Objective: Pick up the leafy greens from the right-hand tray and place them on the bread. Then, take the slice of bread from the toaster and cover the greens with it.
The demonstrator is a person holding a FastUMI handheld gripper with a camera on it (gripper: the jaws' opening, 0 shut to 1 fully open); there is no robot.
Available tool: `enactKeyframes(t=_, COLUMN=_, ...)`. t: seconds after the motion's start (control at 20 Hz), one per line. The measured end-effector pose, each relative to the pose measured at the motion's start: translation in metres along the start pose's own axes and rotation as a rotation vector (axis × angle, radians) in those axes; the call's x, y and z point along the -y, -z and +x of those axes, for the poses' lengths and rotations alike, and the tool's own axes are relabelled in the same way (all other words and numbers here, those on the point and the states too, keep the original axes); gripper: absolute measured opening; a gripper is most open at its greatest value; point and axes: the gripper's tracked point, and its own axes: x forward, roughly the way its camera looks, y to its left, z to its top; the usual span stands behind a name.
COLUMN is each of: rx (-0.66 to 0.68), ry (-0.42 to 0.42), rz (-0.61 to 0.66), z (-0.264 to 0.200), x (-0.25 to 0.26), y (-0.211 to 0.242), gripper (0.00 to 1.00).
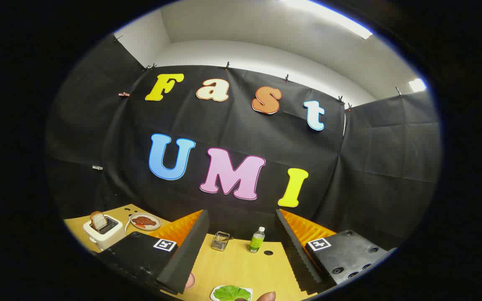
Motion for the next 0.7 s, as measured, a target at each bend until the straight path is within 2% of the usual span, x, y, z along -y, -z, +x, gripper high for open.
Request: enactKeyframes(t=0.7, rx=-0.012, ry=0.005, rz=-0.017, z=-0.0015, x=0.0061, y=0.0049, gripper=0.97)
